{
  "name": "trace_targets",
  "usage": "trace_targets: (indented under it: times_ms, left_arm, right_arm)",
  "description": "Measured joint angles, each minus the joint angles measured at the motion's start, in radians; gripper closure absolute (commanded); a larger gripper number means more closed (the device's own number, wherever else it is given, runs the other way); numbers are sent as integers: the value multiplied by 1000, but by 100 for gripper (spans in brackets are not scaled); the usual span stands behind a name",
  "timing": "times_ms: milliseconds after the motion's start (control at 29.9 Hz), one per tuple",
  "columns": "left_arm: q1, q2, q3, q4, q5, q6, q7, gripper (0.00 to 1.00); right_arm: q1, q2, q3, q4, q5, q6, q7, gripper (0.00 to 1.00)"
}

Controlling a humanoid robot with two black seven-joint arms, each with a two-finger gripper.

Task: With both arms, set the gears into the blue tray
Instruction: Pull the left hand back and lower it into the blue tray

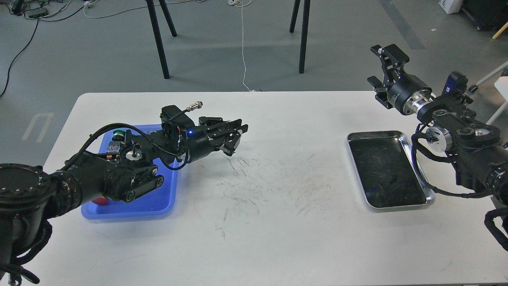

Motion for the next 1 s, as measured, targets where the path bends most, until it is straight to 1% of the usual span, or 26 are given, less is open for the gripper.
trace_targets:
  times_ms: [201, 434, 802, 1003]
  left_arm:
    - [-24, 77, 11, -47, 8, -7, 0, 83]
    - [-29, 145, 20, -63, 39, -9, 0, 83]
    - [-25, 225, 119, -89, 78, -2, 0, 83]
    - [-22, 270, 133, -121, 103, 1, 0, 83]
  right_arm:
    - [-1, 1, 0, 0, 0, 0, 0, 2]
    - [-1, 6, -1, 0, 0, 0, 0, 2]
    - [-1, 6, 0, 0, 0, 0, 0, 2]
    - [-1, 6, 0, -1, 0, 0, 0, 2]
